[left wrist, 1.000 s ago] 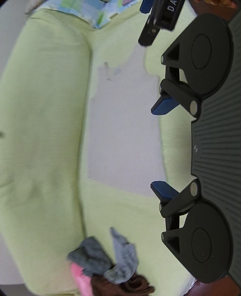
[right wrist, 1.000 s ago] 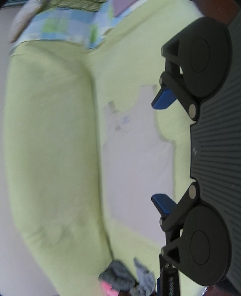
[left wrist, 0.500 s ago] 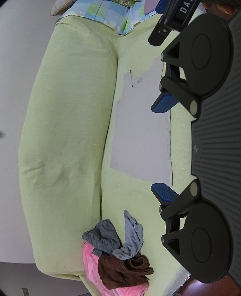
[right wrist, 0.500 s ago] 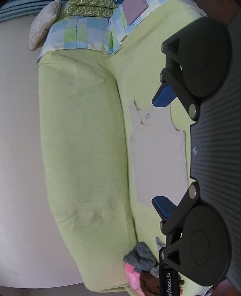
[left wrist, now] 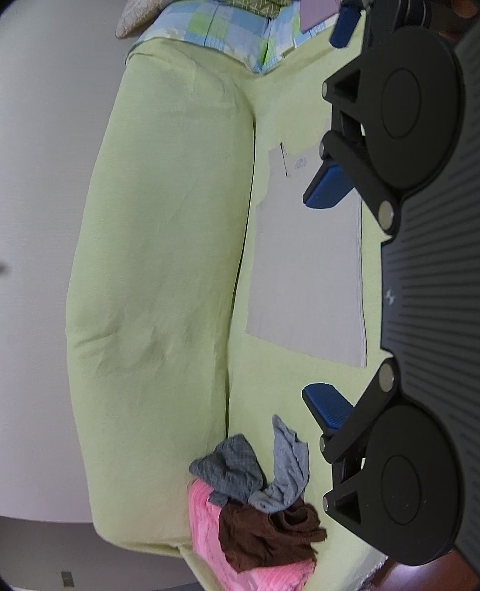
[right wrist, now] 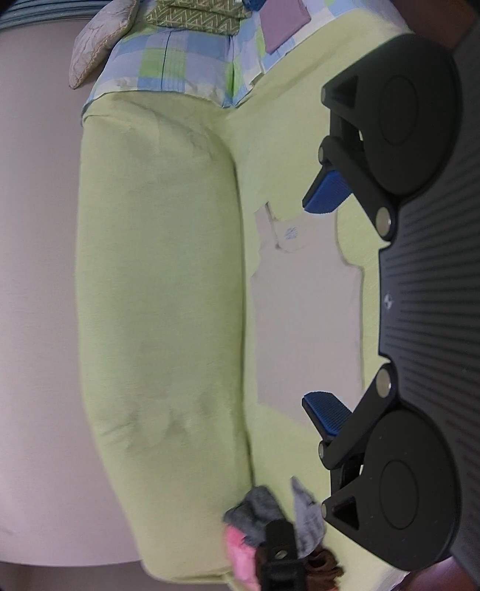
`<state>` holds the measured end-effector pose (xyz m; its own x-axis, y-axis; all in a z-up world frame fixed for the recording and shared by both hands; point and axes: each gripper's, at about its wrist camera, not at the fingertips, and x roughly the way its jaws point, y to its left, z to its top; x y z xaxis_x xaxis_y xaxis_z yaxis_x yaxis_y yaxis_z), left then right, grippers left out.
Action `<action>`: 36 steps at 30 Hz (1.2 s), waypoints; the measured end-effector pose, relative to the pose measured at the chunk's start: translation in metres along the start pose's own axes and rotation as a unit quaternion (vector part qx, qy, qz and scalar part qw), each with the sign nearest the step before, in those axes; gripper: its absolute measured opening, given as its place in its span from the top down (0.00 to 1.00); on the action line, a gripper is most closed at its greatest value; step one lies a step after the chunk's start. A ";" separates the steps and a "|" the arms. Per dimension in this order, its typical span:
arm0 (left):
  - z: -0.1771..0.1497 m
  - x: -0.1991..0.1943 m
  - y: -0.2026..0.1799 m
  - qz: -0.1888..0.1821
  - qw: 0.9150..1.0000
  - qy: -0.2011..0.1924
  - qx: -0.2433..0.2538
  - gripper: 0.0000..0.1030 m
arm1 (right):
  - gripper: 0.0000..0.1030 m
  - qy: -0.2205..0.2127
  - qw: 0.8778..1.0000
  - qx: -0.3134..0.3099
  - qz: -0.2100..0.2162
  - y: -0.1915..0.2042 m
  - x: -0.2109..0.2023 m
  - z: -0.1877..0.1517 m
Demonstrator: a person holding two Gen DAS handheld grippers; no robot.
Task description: Fold clothes
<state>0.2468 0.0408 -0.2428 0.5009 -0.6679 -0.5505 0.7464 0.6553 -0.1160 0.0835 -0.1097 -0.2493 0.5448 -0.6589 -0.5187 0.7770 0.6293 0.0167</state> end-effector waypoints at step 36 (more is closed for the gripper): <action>-0.007 0.060 -0.035 0.059 0.995 0.052 0.069 0.01 | 0.01 0.053 0.998 0.013 0.034 0.004 0.066 -0.004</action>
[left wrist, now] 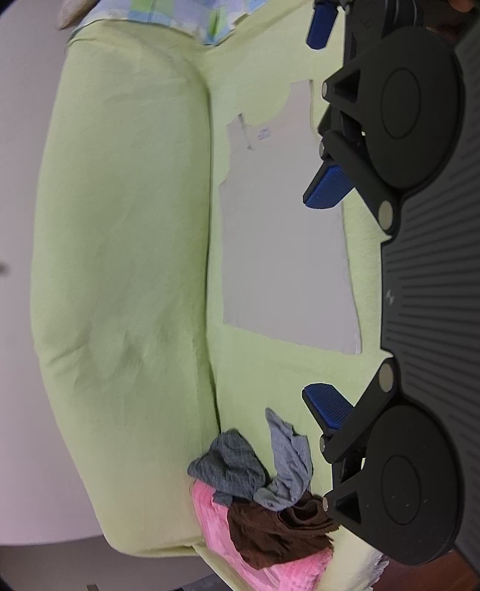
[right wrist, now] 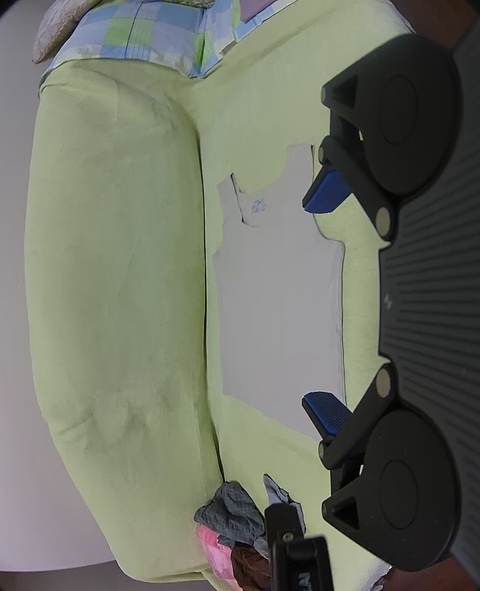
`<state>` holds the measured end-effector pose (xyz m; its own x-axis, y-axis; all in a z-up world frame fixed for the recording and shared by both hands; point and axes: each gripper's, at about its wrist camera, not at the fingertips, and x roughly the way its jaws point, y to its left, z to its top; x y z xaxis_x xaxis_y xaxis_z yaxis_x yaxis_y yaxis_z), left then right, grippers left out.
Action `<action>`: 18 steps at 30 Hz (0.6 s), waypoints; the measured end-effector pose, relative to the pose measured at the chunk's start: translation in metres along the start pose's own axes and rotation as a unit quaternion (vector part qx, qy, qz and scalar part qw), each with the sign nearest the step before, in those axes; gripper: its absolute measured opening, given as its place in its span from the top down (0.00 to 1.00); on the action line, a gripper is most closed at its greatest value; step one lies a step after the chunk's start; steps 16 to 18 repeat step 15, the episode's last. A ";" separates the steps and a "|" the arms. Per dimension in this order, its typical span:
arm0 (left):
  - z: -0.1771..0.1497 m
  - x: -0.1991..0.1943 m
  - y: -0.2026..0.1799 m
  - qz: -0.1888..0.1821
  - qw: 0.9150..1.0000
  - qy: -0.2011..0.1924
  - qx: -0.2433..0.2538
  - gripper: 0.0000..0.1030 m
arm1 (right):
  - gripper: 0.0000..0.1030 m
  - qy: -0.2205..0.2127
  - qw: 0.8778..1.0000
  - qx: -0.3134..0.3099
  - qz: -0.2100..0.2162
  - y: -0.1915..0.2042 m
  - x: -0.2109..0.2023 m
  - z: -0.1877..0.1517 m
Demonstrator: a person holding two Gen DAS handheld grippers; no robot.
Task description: Fold clothes
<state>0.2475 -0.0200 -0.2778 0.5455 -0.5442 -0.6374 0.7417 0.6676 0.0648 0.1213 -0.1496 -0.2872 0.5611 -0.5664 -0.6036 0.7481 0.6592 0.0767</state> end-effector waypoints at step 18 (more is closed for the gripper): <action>-0.003 0.007 -0.001 0.012 1.000 -0.005 -0.014 0.01 | 0.01 0.013 0.999 0.020 -0.046 -0.030 0.005 -0.006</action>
